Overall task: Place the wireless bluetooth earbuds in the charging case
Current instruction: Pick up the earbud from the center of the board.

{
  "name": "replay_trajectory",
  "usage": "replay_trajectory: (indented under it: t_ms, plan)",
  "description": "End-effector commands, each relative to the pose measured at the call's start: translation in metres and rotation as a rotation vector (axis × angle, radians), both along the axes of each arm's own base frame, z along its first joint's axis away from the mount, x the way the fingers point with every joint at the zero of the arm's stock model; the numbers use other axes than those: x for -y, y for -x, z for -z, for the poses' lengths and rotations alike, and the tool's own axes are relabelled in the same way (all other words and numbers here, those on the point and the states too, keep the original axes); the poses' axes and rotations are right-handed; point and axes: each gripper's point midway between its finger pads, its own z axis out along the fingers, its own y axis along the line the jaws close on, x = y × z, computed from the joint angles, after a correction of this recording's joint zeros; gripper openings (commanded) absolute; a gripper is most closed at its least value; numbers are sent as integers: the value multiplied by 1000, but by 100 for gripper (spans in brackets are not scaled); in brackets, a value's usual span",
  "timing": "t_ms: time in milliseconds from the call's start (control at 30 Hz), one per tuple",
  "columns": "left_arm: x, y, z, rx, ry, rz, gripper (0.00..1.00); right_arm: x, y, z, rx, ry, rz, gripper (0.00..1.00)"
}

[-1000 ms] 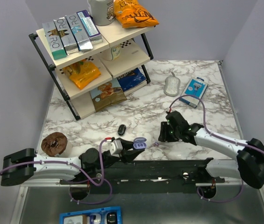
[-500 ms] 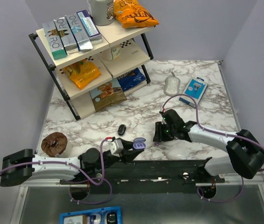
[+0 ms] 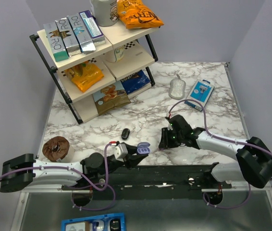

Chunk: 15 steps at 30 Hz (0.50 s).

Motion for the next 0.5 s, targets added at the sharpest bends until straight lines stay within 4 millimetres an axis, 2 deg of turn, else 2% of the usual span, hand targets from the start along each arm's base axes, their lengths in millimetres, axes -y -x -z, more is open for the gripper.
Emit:
replay_trajectory:
  t_ms: [0,467]
  plan:
    - [-21,3,56,-34,-102,-10,0,9,18,8,-55,20,-10,47]
    - [-20,3,57,-36,-106,-9,0,4,24,12,-76,3,-18,37]
